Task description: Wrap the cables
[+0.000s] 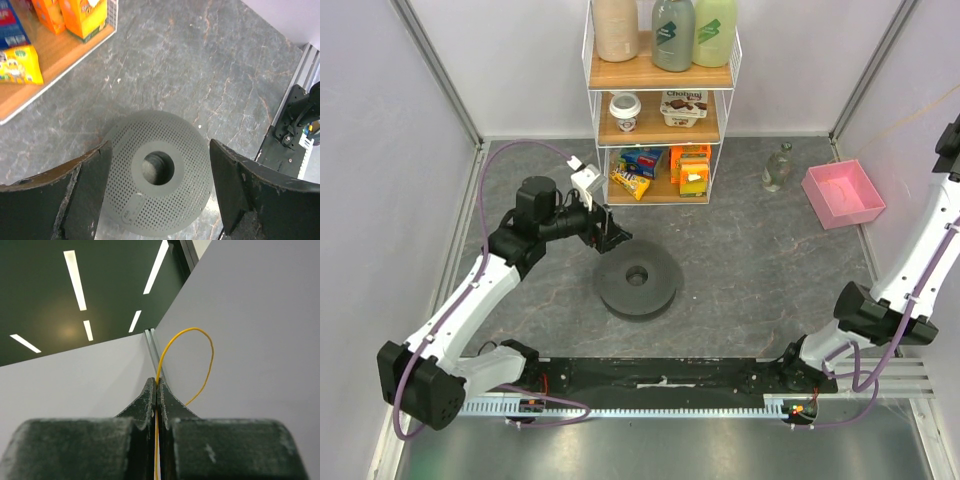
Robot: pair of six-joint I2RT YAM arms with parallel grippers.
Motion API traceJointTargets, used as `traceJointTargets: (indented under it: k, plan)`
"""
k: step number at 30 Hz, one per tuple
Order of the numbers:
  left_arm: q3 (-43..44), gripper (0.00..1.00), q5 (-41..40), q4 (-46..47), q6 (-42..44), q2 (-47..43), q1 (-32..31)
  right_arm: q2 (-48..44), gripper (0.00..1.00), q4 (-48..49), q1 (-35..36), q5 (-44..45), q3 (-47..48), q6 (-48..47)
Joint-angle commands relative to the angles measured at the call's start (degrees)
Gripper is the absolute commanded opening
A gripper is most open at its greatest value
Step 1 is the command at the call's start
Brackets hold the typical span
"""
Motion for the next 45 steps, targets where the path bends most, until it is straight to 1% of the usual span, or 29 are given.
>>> traceJointTargets:
  k: [1,5,8,11,14,17,19,21,23,24,25,27,29,31,35,39,42,45]
  plan:
    - [5.9,0.84,2.5,1.2,5.6,-0.3,-2.7,-2.9,0.00,2.4,-0.2,-2.5,-3.4,2.8]
    - [11.0,0.84,2.7,4.2,7.2,3.7,-6.3,-8.3,0.00,1.7,-0.2,-8.3,-13.6,2.8]
    - [16.4,0.84,3.2,10.9,7.4,8.8,-9.6,-11.2,0.00,-0.4,-0.2,-14.0,-19.1,4.9]
    - [23.0,0.84,4.4,18.0,7.8,15.4,-13.1,-13.1,0.00,-1.6,-0.3,-21.4,-23.1,8.5]
    - [32.0,0.84,6.0,22.1,7.1,22.7,-17.0,-14.1,0.00,-3.6,-0.2,-28.2,-26.0,12.9]
    - [40.6,0.84,5.6,25.0,5.3,31.3,-21.8,-15.6,0.00,-5.7,-0.2,-29.8,-30.0,15.1]
    - [46.3,0.84,3.9,25.4,7.0,36.0,-24.7,-17.2,0.00,-5.1,-0.2,-30.7,-32.5,16.2]
    - [50.7,0.85,1.8,27.4,8.2,40.2,-26.8,-18.7,0.00,-4.3,-0.2,-32.4,-34.5,17.3]
    - [55.6,0.85,-0.4,29.8,6.3,44.4,-28.1,-20.2,0.00,-4.6,-0.2,-33.8,-35.9,16.9]
    - [58.5,0.85,-2.0,30.8,4.5,46.5,-28.5,-20.8,0.00,-5.4,-0.2,-34.1,-36.2,16.3]
    - [61.2,0.81,-3.2,32.0,3.5,48.7,-29.0,-21.7,0.00,-6.7,-0.2,-34.7,-37.1,16.2]
    - [62.6,0.76,-5.0,36.0,3.4,50.2,-30.0,-23.3,0.00,-8.5,-0.2,-37.4,-38.4,16.5]
    - [63.1,0.75,-7.0,39.0,4.6,51.5,-31.8,-25.4,0.00,-9.4,-0.2,-40.1,-41.6,17.8]
    - [64.1,0.75,-7.4,40.2,4.6,52.6,-32.7,-27.9,0.00,-9.6,-0.2,-41.7,-44.7,18.9]
    - [65.3,0.71,-8.9,40.6,6.3,53.8,-34.3,-30.8,0.00,-9.9,-0.2,-43.5,-49.1,19.0]
    - [67.1,0.70,-10.3,41.5,5.6,55.3,-34.7,-32.4,0.00,-11.2,-0.2,-46.5,-51.4,19.8]
    - [67.9,0.67,-8.8,42.0,5.3,56.1,-35.3,-33.7,0.00,-11.4,-0.2,-49.1,-54.0,20.4]
    - [67.9,0.66,-9.1,42.0,6.1,56.7,-36.2,-34.5,0.00,-11.5,-0.2,-50.5,-55.1,20.4]
